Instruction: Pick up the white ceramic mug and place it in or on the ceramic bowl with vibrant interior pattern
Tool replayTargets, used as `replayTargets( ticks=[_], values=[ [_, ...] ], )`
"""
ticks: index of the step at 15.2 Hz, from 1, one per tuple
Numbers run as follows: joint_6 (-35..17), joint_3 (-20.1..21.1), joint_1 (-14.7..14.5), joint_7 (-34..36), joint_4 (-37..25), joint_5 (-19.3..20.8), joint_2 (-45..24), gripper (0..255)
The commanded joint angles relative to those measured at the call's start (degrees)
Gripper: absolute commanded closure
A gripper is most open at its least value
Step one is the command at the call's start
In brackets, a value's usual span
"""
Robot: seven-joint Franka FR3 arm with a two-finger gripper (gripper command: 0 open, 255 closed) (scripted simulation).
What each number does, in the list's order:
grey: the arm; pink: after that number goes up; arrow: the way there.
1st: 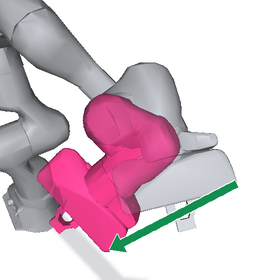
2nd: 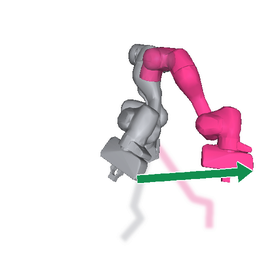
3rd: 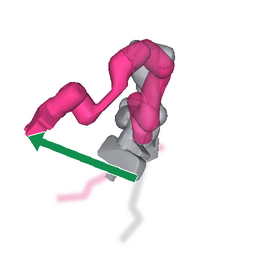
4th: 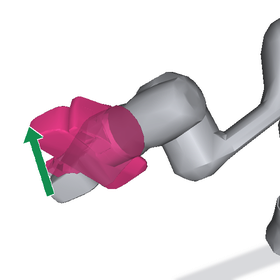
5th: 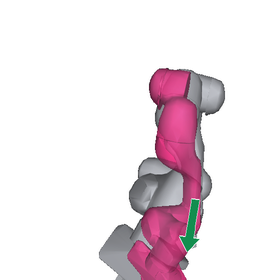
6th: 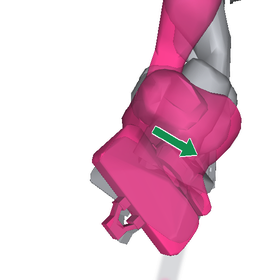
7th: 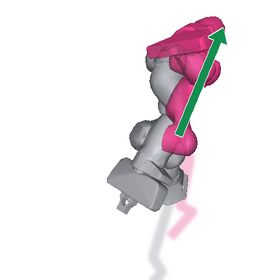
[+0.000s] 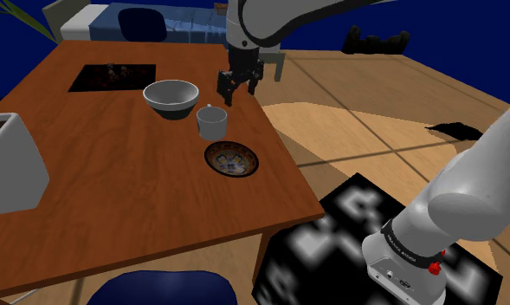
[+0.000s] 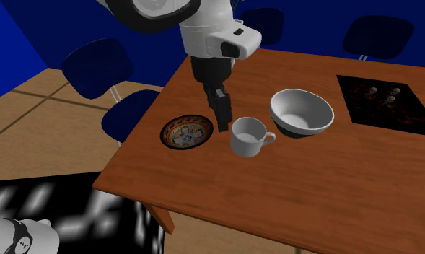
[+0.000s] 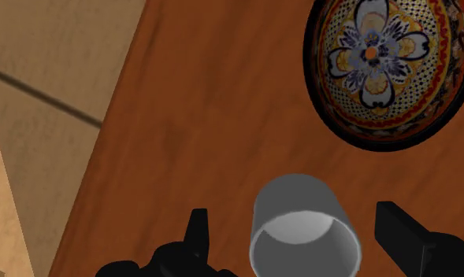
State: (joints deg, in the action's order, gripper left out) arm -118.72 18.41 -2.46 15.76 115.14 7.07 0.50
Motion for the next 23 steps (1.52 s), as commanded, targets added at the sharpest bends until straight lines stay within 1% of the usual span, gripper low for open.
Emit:
replayTargets(
  ticks=[1,5,10,17,23],
  values=[
    [-0.82,0.70,-0.67,1.95,-3.36,1.55,-4.65,0],
    [-1.15,1.28,-2.62,5.10,-11.05,4.62,-13.69,0],
    [-0.07,1.04,-5.93,7.85,-22.29,7.86,-24.88,0],
    [-4.21,0.33,-6.08,8.55,-20.46,9.00,-27.31,0],
    [-4.54,0.27,-6.09,8.61,-20.34,9.10,-27.53,0]
  ],
)
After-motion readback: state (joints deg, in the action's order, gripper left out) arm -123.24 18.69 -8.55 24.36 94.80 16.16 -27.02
